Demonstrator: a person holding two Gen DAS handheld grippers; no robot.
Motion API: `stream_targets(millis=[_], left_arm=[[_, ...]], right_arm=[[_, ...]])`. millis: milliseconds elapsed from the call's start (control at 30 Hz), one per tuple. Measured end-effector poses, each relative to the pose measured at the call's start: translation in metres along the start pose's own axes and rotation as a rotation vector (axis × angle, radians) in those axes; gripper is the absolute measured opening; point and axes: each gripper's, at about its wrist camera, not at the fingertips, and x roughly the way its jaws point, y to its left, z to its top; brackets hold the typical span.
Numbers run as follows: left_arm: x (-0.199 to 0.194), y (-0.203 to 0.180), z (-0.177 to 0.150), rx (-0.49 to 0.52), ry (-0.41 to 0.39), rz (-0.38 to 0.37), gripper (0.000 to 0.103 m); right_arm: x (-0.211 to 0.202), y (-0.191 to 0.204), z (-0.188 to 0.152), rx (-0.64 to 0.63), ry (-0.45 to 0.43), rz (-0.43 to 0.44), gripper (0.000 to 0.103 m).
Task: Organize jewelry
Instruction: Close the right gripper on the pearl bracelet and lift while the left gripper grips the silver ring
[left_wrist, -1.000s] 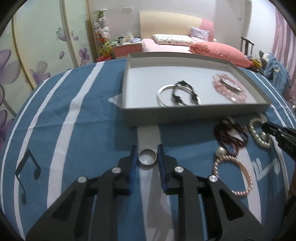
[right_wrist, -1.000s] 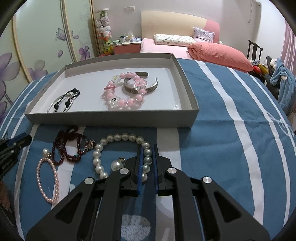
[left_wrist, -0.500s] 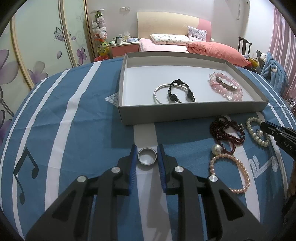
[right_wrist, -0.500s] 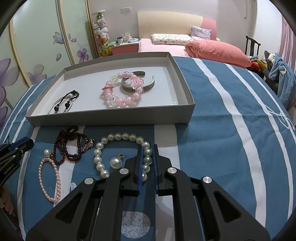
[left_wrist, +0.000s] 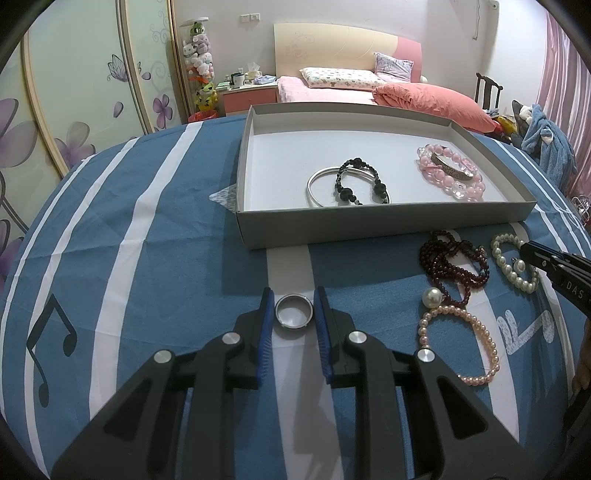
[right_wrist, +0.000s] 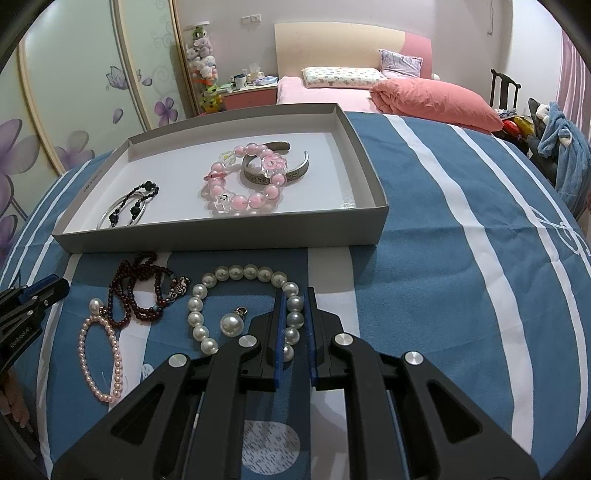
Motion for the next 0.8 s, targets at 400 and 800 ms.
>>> stream_targets(millis=[400,800], left_arm=[[-0.014,0.003,-0.001,-0.012,-0.083,-0.048,0.022],[-0.062,-0.011,-0.011,-0.007,-0.292,-0.037,0.022]], right_arm=[[-0.018,-0.001,0.01,0.052,-0.094,0.122,0.01],[-0.056,0.032,0.004,0.016,-0.217,0.262,0.01]])
